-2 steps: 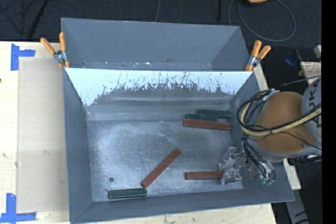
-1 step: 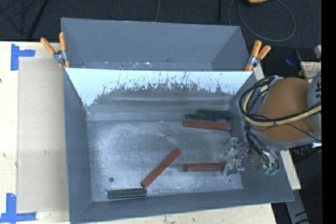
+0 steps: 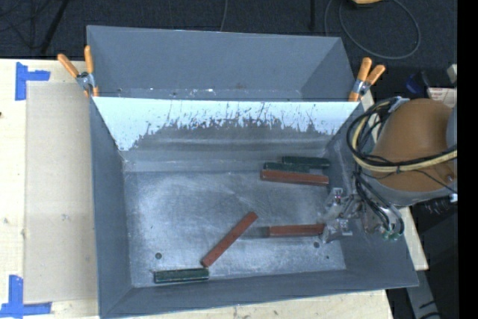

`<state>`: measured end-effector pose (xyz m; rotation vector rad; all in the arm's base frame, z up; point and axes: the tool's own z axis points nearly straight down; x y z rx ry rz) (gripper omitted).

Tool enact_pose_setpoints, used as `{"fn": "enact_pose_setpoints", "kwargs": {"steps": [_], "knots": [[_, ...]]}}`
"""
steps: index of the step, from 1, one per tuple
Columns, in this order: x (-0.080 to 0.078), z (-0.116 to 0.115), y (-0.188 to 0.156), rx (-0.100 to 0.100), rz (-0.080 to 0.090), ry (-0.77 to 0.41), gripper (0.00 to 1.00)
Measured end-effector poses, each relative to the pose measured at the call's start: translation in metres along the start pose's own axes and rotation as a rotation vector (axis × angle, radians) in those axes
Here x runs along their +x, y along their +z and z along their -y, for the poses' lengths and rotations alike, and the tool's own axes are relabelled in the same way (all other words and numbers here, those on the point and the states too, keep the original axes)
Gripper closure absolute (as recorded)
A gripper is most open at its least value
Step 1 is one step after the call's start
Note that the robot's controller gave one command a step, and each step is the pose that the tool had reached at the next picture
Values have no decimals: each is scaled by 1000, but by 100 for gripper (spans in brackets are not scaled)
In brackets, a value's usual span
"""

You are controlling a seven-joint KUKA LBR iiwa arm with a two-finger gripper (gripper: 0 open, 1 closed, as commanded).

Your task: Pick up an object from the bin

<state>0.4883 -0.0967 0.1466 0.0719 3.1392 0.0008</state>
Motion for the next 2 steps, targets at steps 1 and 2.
{"fn": "enact_pose_setpoints", "kwargs": {"steps": [1,2], "knots": [[1,0,-3,0,-2,1,100],[5,-39,-62,0,-2,-65,100]]}}
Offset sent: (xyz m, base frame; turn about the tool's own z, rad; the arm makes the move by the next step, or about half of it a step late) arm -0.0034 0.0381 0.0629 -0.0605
